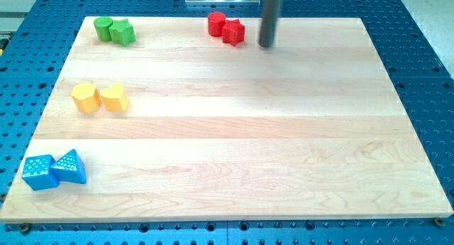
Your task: Move the red star vertical to the red circle
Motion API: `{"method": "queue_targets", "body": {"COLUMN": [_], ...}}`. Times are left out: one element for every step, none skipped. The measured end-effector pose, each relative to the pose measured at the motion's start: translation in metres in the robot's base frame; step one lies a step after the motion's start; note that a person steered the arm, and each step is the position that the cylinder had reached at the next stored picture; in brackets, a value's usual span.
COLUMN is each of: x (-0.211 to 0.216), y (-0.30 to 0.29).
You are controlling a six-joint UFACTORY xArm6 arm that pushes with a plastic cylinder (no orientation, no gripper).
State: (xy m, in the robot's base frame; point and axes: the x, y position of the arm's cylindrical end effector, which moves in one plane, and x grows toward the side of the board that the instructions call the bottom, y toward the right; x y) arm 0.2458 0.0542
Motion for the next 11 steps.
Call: {"method": "queue_targets", "body": {"x": [-0.039,-0.027,0.014,-0.005,-0.047,-0.011,0.065,0.115,0.16,0.16,0.147], "y": [-0.036,-0.111,-0.112,-0.09,-0.084,-0.039,-0.035,-0.06,-0.039,-0.072,-0.042]}}
